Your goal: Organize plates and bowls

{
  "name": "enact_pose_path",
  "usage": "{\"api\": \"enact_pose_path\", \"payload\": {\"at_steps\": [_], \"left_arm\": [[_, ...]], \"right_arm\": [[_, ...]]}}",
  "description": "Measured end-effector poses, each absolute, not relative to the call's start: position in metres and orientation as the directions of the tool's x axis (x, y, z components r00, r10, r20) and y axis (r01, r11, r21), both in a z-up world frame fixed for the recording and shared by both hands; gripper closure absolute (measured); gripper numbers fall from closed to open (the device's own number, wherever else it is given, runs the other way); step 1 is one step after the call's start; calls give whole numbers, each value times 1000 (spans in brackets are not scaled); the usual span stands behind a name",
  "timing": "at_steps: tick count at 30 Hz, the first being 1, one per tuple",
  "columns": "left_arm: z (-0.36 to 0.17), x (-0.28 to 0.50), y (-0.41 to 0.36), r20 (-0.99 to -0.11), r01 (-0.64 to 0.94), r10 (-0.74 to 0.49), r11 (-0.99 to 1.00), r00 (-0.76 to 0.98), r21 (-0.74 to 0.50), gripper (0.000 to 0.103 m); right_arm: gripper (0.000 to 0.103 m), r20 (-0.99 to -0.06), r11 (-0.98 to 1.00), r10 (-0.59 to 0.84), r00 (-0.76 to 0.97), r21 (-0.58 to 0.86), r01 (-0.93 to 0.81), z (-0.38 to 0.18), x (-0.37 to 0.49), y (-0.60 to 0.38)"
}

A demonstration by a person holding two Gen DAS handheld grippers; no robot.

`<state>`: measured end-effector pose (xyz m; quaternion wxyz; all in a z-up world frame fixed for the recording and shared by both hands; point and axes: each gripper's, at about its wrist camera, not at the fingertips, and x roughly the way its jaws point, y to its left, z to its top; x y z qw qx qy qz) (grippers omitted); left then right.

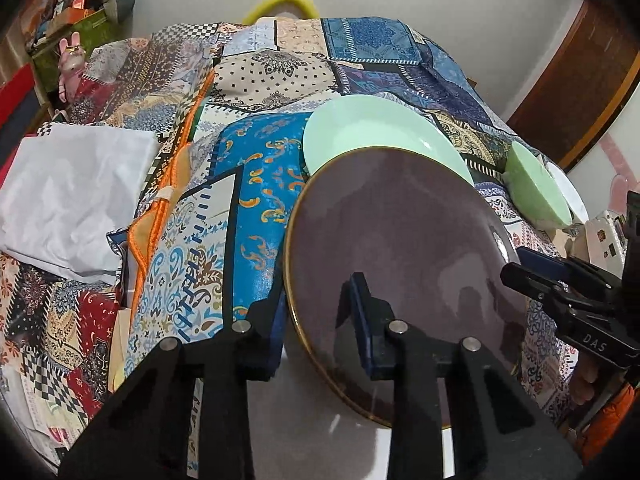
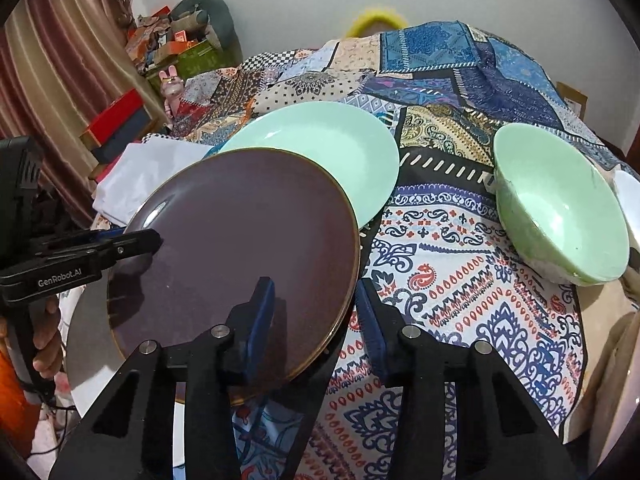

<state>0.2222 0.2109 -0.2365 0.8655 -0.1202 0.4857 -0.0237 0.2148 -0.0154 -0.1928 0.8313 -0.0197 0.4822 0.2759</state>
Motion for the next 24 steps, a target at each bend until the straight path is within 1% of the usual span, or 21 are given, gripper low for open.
{"api": "enact_pose_path", "payload": {"at_steps": [4,5,10,14,17,20,24], "left_arm": [[-237,225,212,-839,-64,-169,970,518,-235,73],[-237,225,213,-839,-62,-173,969,515,-238,73],[-235,226,209,-844,-45,-167,974,509,-220,73],[-232,223,207,-840,-53,-162,974,518,-220,73],[-231,220,205,-840,-59,-172,970,515,-234,73],[-230,216,199,-841,-58,-152,976,519,-212,72],[-226,211,196,-834,-70,-163,970,527,-234,72]], "right_arm": [[68,-814,845,450,367,254,-471,-198,219,-15],[70,-812,841,457,364,261,-474,-198,220,-14],[72,-813,845,452,367,257,-469,-197,220,-12],[75,-809,846,463,361,282,-453,-197,221,-18],[75,-806,848,461,372,276,-453,-195,218,-20],[75,-802,849,459,382,269,-455,-191,214,-22],[76,-791,848,464,399,266,-459,-186,209,-30]]}}
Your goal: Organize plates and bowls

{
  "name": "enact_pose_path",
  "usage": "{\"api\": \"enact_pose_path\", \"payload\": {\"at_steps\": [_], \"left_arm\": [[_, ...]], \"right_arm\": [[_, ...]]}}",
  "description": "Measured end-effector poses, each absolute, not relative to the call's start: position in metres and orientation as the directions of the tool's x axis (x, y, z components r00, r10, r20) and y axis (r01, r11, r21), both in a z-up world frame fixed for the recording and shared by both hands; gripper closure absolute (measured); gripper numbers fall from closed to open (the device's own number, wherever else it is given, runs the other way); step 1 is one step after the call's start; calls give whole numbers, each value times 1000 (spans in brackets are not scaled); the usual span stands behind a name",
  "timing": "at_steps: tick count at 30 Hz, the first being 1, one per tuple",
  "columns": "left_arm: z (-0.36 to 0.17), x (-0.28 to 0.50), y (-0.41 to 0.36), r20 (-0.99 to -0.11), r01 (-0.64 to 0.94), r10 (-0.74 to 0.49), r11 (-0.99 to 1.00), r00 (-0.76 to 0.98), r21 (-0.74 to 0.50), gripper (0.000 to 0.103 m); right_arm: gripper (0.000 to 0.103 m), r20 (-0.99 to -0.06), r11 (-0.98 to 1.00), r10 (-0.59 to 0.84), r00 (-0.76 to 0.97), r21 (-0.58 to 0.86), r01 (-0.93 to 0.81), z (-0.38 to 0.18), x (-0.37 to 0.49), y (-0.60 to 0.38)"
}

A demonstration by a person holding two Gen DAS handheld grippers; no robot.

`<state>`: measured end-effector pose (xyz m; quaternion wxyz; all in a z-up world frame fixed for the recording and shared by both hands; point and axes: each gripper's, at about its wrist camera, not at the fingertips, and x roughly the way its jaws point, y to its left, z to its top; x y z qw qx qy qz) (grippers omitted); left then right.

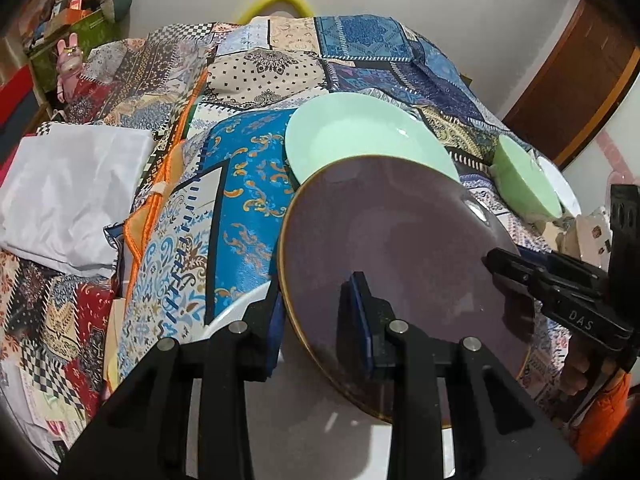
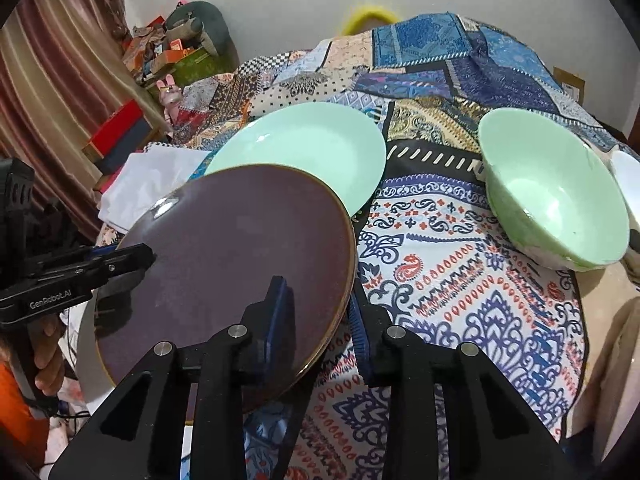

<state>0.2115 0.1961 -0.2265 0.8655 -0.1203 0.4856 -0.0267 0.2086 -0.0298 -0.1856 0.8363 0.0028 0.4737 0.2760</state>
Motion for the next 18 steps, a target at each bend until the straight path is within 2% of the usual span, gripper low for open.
{"api": "enact_pose_path", "payload": {"at_steps": [18], "left_arm": [[-177,173,148,-794,-28,-163,975,585,-221,72]], "right_arm": [[76,-736,852,483,475,270,-448,-144,176,-75]]}}
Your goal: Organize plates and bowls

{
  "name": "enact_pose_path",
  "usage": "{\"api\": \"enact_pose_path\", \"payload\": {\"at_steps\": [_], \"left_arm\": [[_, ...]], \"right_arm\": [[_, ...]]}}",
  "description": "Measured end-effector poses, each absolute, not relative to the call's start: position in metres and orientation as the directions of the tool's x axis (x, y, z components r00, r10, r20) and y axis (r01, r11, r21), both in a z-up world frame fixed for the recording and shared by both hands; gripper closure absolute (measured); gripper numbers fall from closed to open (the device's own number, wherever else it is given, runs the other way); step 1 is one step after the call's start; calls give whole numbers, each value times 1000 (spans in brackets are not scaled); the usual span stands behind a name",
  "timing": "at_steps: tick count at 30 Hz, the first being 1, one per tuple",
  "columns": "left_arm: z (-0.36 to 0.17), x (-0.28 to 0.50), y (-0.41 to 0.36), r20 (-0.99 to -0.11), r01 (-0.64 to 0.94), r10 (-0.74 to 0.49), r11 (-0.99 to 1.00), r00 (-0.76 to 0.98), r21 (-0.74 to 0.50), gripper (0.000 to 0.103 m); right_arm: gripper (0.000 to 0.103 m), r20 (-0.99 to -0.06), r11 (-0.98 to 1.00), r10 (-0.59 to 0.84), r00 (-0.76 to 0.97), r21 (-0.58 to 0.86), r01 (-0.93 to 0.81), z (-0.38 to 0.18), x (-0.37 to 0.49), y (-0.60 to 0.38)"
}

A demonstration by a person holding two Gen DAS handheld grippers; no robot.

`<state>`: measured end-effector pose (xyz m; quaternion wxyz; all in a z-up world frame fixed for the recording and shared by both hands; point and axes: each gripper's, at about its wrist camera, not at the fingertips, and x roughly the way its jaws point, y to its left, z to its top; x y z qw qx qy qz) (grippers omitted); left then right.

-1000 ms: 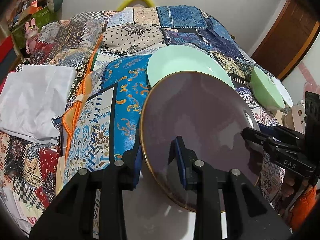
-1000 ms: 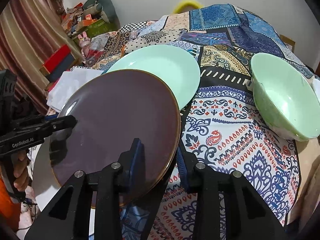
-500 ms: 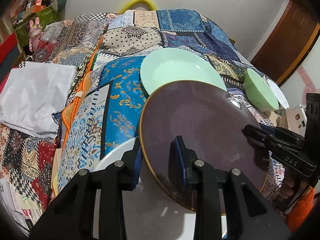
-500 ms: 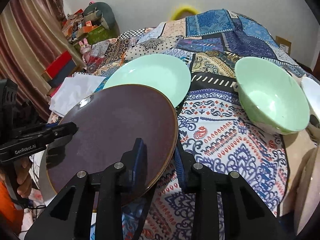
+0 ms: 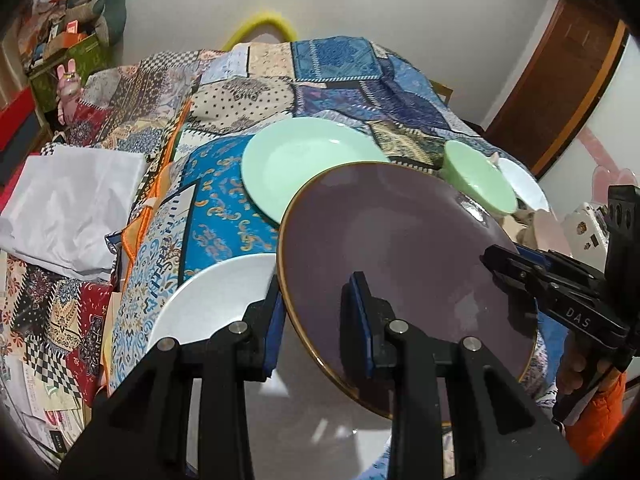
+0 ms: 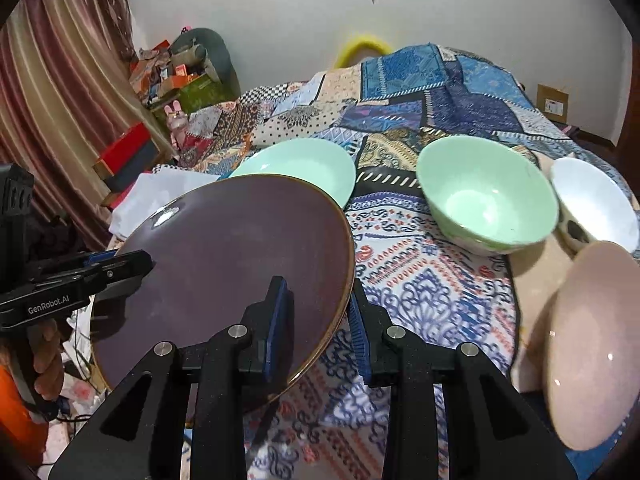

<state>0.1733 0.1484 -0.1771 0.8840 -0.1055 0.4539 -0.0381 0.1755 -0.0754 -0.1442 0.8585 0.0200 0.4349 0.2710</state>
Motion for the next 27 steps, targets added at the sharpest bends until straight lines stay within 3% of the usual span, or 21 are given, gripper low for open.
{"api": "enact_pose_path", "payload": {"at_steps": [14,27], "left_arm": [[-148,143,91,-774,12,-179,976,607,-216,72],[-161,132,50,-797,24,-187,977,574,-213,72]], "right_arm": [[76,-708,863,477,521,263,-432,-127,148,-126],[76,-715,874,467,520,283,-395,-145,132,-162]]}}
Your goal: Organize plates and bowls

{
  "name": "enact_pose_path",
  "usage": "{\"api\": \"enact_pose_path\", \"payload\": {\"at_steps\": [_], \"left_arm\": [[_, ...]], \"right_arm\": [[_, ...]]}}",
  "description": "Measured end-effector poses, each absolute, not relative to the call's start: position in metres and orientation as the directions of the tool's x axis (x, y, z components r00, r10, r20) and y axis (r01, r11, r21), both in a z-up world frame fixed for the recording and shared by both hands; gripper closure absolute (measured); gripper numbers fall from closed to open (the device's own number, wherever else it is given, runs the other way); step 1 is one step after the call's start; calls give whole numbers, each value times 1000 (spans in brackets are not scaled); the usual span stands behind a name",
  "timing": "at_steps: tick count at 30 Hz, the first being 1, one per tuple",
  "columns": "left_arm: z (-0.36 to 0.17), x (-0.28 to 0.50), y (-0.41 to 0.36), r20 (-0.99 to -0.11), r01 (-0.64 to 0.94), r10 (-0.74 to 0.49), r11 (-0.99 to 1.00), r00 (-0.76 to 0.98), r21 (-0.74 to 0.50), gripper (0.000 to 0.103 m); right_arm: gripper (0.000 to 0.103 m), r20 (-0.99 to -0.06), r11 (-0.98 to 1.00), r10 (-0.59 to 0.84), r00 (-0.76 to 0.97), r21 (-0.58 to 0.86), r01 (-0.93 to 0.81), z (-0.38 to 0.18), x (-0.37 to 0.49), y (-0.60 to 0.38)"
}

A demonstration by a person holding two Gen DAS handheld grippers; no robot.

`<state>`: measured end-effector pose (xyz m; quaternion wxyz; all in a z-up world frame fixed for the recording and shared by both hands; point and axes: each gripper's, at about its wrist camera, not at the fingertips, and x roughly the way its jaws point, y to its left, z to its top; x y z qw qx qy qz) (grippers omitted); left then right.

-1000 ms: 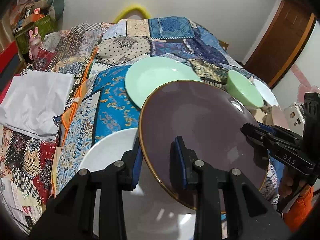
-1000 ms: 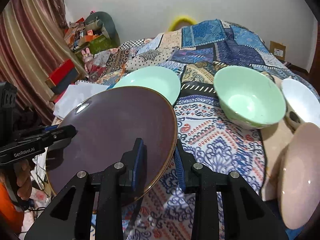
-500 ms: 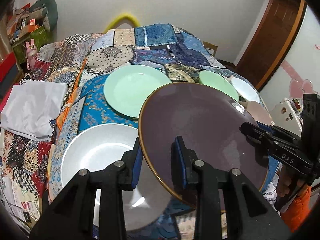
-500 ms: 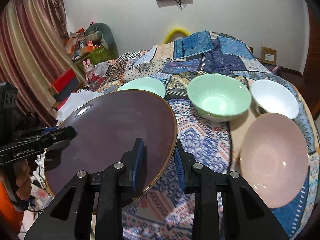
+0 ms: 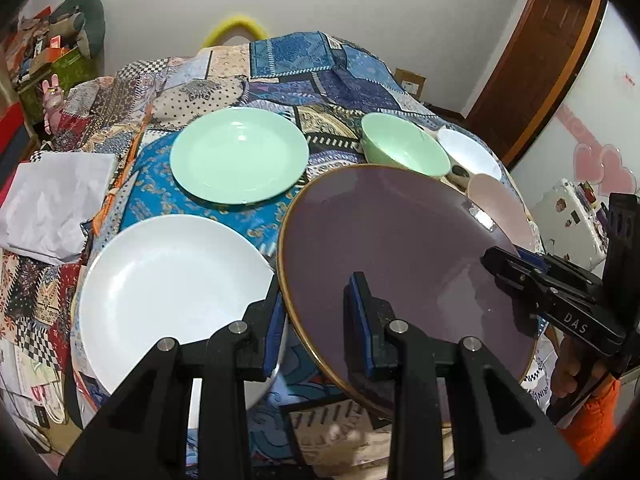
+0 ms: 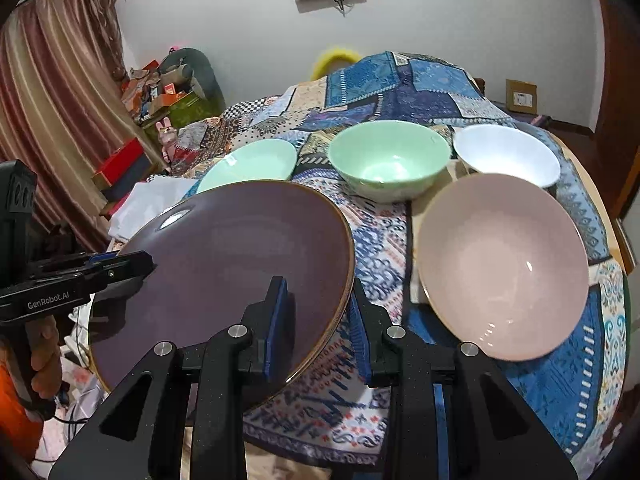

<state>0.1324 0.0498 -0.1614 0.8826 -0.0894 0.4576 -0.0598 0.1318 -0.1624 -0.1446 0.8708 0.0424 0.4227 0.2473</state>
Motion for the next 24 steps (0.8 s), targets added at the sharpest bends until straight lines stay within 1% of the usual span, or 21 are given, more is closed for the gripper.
{"api": "enact_pose_path", "payload": {"at_steps": [13,24], "left_arm": [[-187,139,18,-816,46,-192,979,545,-199,72],[-214,151,12,-842,40,-200,977,501,-208,72]], "right_arm": [[76,-738,891,443,509,299,-341,-168,130,-187],[76,-763,903,418,493,288,-318,-186,131,-191]]}}
